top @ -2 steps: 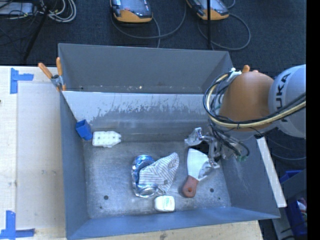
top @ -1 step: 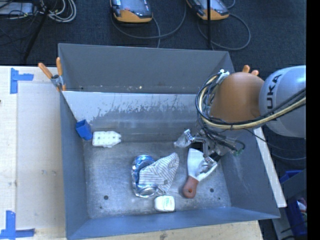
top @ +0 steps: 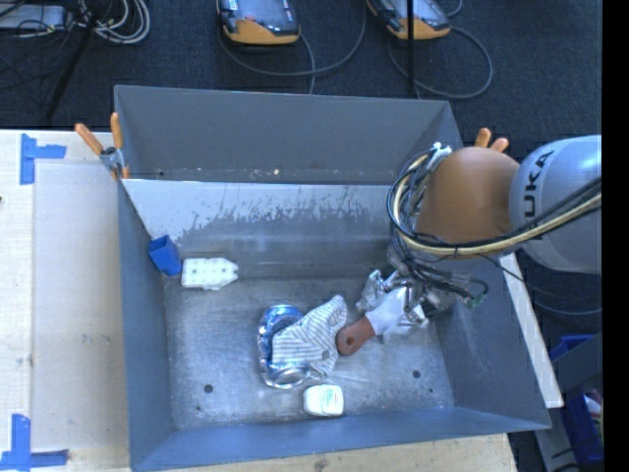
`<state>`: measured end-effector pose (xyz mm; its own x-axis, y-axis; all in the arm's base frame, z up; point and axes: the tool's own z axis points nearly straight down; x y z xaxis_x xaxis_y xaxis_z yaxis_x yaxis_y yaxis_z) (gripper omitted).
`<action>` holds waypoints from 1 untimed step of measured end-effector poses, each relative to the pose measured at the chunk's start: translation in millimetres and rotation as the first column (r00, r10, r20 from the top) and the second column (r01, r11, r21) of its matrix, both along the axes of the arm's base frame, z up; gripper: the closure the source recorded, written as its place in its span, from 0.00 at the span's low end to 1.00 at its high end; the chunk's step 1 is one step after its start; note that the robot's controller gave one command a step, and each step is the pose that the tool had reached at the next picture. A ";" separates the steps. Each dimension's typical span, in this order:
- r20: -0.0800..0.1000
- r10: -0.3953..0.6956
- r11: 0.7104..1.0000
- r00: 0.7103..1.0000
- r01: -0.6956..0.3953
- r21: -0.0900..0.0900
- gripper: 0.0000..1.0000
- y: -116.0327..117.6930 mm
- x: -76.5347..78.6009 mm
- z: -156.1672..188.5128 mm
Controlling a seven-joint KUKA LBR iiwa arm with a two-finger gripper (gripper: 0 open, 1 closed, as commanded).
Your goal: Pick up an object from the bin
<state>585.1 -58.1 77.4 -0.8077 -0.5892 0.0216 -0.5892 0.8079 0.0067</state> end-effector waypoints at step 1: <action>0.001 -0.001 1.000 1.000 0.001 0.000 1.00 0.0 0.2 0.1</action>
Offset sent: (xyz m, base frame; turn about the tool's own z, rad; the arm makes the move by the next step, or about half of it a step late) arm 0.0016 0.0145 0.1165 -0.0161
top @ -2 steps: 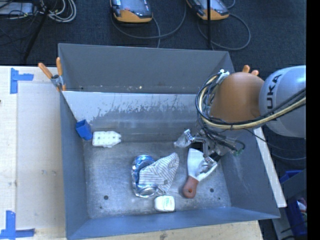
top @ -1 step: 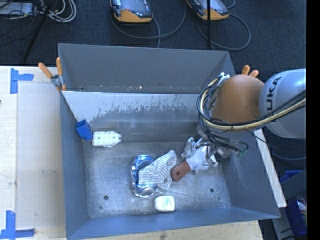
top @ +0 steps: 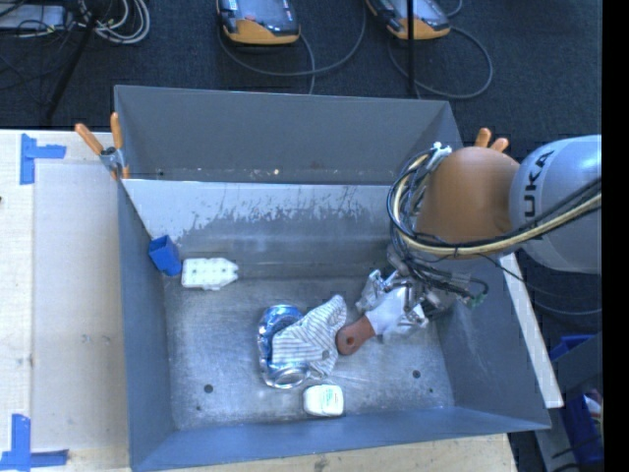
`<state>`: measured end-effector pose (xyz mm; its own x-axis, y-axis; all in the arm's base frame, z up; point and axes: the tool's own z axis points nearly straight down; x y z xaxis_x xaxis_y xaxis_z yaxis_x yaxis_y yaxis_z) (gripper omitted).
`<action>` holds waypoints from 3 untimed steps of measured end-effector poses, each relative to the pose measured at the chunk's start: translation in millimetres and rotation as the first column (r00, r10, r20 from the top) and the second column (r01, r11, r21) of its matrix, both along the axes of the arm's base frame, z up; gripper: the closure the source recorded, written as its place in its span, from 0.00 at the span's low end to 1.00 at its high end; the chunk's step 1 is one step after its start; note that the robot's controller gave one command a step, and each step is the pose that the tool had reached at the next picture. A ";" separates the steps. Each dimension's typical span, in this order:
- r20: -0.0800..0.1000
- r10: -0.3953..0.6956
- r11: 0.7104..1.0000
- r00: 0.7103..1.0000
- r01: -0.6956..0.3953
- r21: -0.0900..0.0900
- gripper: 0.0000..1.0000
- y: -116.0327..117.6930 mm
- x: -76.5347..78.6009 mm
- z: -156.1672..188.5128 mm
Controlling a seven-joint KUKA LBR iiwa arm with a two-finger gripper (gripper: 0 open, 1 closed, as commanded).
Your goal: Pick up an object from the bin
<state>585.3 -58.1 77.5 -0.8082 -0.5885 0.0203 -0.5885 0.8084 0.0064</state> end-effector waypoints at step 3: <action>0.029 0.074 0.997 0.997 -0.074 0.007 0.00 21.2 9.1 66.6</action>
Offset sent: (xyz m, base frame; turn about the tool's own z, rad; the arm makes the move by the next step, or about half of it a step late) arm 0.0000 0.0000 0.0000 0.0000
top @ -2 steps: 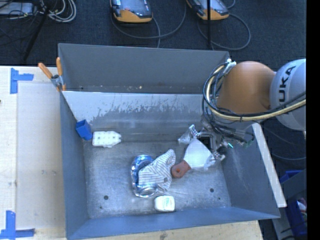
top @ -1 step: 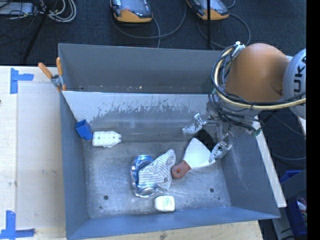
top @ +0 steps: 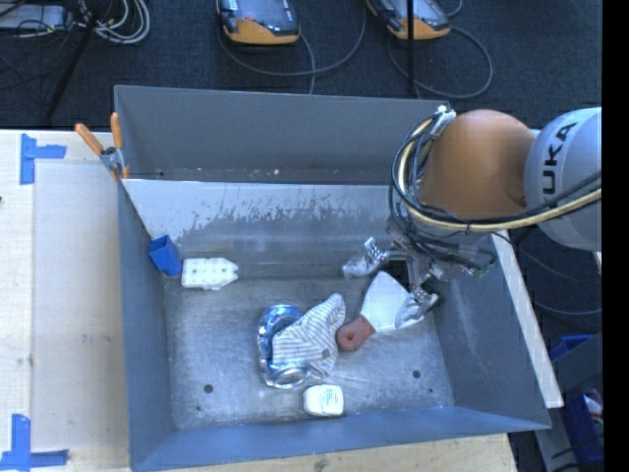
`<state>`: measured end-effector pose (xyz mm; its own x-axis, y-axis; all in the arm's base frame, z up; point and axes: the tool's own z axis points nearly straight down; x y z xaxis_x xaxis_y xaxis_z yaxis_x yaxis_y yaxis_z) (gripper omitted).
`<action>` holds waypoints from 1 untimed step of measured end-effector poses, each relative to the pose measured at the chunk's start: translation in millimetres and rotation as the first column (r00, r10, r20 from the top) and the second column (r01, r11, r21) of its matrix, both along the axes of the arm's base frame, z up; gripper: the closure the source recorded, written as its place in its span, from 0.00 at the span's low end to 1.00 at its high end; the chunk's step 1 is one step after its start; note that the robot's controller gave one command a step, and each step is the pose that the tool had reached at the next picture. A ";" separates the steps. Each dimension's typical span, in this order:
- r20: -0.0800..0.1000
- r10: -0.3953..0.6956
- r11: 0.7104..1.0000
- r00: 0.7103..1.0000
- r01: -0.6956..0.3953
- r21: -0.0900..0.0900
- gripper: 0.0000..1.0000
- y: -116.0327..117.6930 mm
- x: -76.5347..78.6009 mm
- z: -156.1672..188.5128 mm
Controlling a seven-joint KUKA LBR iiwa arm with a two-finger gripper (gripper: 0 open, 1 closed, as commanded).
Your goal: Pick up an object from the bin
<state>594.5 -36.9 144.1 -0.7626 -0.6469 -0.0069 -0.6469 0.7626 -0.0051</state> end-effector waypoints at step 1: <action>-0.025 0.072 0.997 0.997 -0.072 -0.010 1.00 -10.9 -12.8 -66.4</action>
Offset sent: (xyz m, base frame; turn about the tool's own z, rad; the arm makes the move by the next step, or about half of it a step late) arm 0.0000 0.0000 0.0000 0.0000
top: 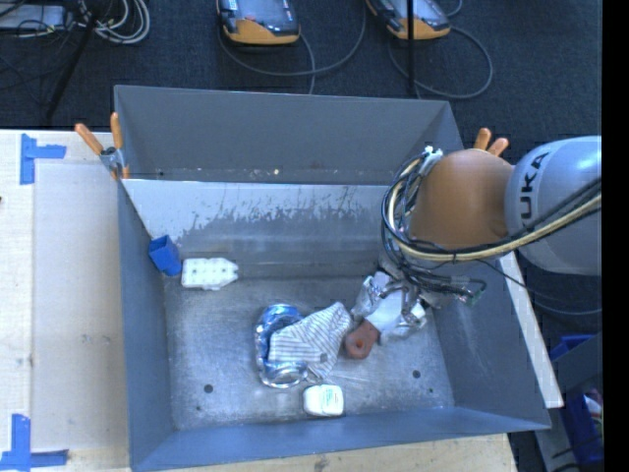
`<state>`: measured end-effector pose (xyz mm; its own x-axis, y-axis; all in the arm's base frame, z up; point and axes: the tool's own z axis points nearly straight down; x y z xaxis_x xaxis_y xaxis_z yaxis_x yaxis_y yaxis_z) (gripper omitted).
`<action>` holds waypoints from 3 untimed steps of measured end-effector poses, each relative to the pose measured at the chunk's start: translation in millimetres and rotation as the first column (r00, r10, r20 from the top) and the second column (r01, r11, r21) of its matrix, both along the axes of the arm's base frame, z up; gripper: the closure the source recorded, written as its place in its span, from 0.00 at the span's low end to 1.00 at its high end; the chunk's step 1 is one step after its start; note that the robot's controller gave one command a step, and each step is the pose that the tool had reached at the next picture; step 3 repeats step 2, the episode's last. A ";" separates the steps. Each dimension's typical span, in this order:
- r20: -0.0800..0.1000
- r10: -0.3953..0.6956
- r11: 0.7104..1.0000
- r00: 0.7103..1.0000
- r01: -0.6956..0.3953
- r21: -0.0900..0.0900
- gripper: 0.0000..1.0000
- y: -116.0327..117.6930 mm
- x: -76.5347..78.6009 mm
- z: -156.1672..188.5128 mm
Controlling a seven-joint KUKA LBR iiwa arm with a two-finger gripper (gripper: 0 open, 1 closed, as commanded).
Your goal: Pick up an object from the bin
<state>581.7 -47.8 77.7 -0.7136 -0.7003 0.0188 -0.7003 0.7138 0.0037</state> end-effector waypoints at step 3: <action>0.022 0.194 0.981 0.981 -0.194 0.010 1.00 19.4 -37.4 181.1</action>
Offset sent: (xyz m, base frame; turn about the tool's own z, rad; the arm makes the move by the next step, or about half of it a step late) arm -0.0387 0.0182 0.1781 -0.1964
